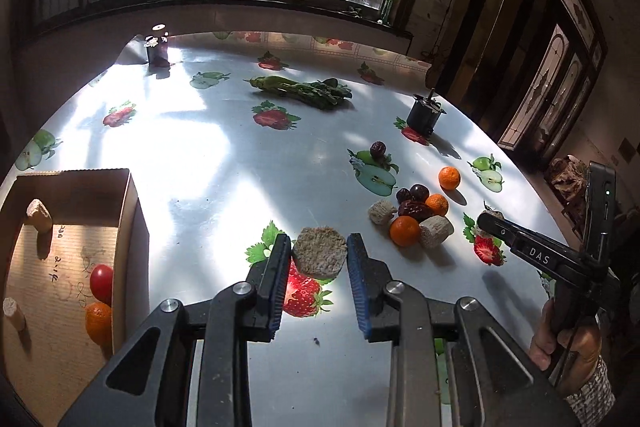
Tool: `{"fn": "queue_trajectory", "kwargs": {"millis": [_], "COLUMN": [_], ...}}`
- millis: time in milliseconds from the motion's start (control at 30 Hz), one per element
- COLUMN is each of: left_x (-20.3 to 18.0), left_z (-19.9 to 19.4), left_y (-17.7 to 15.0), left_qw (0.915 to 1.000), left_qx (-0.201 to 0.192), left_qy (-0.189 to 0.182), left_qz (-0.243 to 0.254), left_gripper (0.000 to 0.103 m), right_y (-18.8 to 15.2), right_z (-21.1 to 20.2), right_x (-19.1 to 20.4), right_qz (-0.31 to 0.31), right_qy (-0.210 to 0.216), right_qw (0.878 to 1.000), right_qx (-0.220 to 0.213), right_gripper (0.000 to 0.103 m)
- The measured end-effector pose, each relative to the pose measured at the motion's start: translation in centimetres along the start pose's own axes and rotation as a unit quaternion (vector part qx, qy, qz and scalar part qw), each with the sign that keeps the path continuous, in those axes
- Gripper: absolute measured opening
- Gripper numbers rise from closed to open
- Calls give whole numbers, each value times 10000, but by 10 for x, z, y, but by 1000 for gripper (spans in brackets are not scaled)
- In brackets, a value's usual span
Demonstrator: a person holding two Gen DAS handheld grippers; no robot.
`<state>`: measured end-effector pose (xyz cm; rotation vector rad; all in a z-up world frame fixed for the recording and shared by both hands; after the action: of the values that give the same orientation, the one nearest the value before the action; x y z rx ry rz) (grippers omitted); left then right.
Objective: Organize fruits
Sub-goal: 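Carry both beige pieces into the box and open both tools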
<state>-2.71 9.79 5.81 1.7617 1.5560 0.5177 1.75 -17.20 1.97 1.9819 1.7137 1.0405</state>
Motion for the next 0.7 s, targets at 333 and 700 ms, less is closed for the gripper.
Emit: {"fn": "queue_trajectory", "kwargs": {"millis": [333, 700], "left_x": [151, 245], "left_z": [-79, -76], "left_y": [-23, -63], "left_qw": [9886, 9722], "left_qx": [-98, 568], "left_qy": [1163, 1762], "left_qz": [-948, -1433], "left_gripper": [28, 28], "right_y": [-15, -74], "right_z": [-34, 6], "right_x": [143, 316], "right_qz": [-914, -1843], "right_qy": [1000, 1949], "right_qw": [9906, 9570], "right_qx": [180, 1104], "right_gripper": [27, 28]}}
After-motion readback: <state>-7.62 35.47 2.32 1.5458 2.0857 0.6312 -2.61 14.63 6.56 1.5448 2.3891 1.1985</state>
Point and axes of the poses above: each gripper's, at about its wrist camera, not at the fingertips, and z roughly the way its jaws point, x to its left, y to its top, the point moved 5 cm from there along z, roughly the way its jaws point, and after that the axes turned 6 degrees about z, right-handed, at the moved point
